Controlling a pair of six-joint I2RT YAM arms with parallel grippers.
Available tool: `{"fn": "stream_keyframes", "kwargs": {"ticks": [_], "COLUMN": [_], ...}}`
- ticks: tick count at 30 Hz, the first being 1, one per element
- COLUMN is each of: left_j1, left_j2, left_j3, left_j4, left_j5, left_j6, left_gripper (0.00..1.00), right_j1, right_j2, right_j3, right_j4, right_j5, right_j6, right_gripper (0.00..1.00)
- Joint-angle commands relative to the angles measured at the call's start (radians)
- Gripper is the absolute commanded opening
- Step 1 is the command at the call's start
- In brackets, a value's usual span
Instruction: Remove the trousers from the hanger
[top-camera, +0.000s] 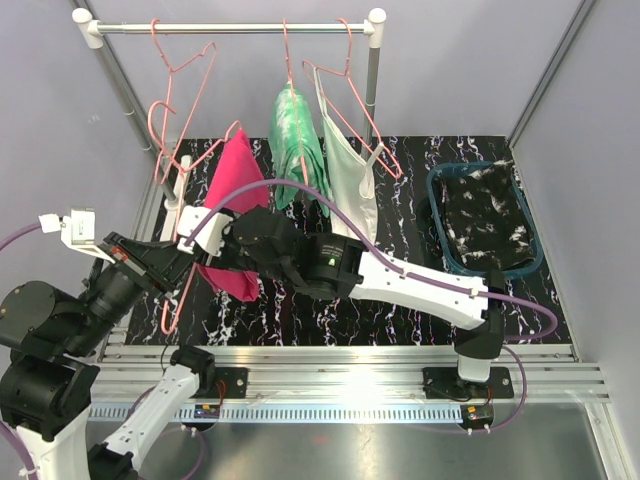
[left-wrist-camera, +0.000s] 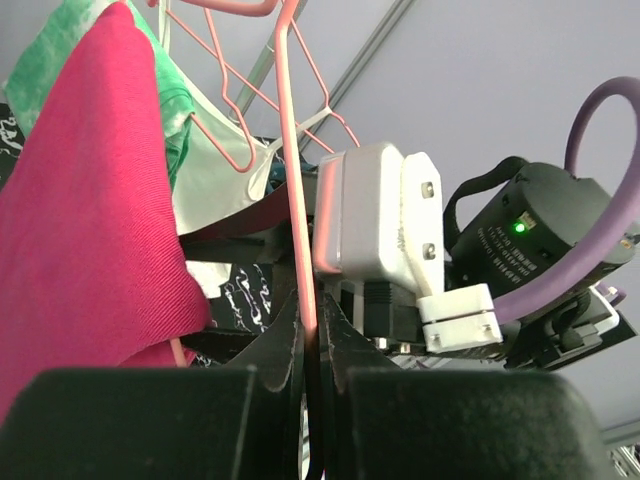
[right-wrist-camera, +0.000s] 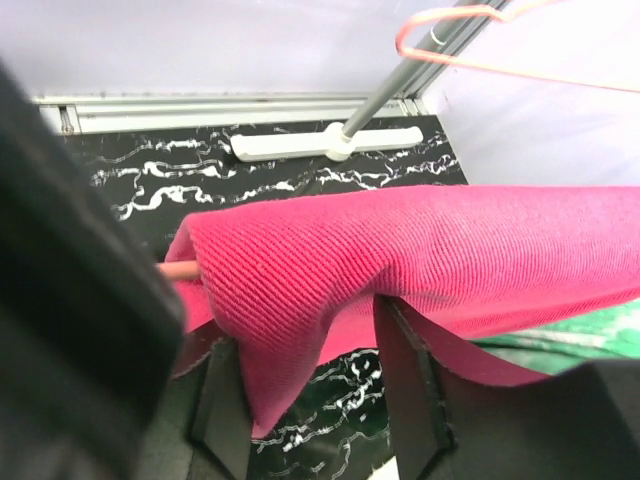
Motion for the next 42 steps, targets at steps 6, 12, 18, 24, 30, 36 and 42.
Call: {"fn": "stream_keyframes", "kwargs": {"ticks": [6,12,18,24,30,36,42], "left_j1": [0.002,0.002,0.002,0.002,0.002,0.002,0.002], "left_j2": [-0.033,-0.042,-0.055,-0.055,-0.055,-0.078,-0.11], "left_j3": [0.034,0.016,-0.026,-0.082,-0.151,-0.202,-0.242], "left_j4": [0.238,0.207,0.173,0.153,0.181,0.167,0.134], "left_j5": [0.026,-0.021,-0.112,-0.192,-0.198,-0.227,-0.267], "left_j6": [0.02,0.044,0.086,0.115,0.115,0.124,0.133], "left_gripper": [0.0,0.0,0.0,0.0,0.0,0.0,0.0], "right_j1": [0.003,0.02,0.03,0.035,0.038,0.038,0.036], "right_j2": [0.026,-0.041,-0.142,-0.222,-0.244,-0.283,-0.265], "right_j3": [0.066,-0.006,-0.073,-0.08,-0.03,0.006,0.187], "right_j4": [0.178,0.297,0.386,0.361,0.281,0.25,0.137], "right_j5": [0.026,0.038,0.078,0.084,0.098,0.155,0.15], "right_j6": [0.009,0.039,0.081,0.087,0.068,0.027,-0.013], "right_gripper": [0.34,0.0,0.0,0.0,0.0,0.0,0.0]}}
